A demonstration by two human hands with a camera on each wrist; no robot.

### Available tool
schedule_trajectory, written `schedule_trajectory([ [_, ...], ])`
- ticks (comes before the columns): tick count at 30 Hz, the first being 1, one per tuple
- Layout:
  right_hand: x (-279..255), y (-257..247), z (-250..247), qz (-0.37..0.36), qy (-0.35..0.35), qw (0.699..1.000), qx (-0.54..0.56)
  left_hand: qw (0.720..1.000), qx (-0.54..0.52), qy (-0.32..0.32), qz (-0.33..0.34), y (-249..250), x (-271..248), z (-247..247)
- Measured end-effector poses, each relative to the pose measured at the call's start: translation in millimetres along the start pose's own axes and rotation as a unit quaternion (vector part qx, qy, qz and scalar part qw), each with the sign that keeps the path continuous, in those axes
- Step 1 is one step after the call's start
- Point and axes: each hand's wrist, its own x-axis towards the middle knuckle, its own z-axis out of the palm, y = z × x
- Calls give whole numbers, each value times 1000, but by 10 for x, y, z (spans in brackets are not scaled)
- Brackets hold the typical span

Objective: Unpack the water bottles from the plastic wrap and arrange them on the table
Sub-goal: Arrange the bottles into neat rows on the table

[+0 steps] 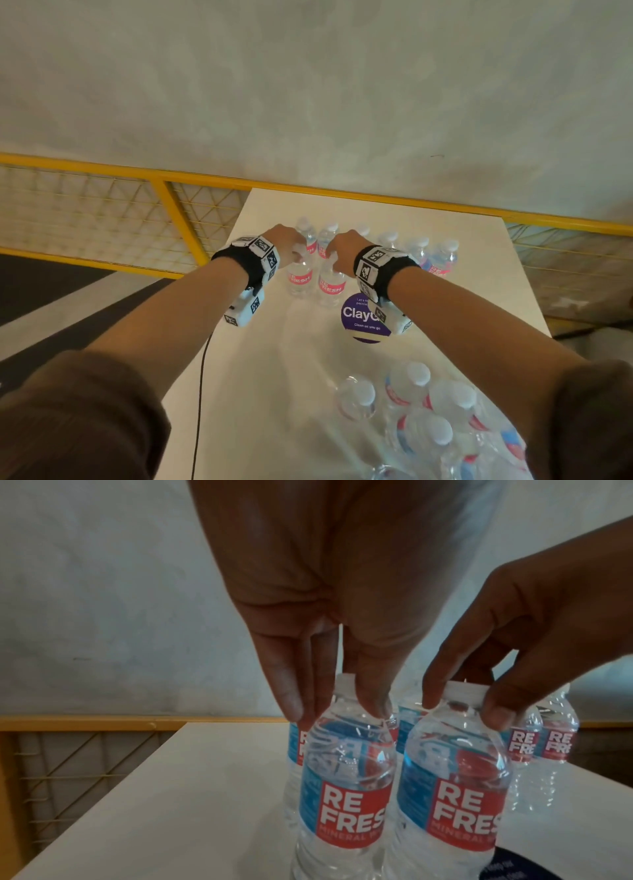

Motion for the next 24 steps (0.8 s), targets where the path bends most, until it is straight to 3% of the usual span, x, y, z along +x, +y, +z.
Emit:
schedule_trajectory([
  [11,117,100,92,8,12,1000,11,996,-87,6,-27,-124,154,89],
  [24,358,-11,171,24,13,1000,12,993,-104,20,-56,-168,166,82],
])
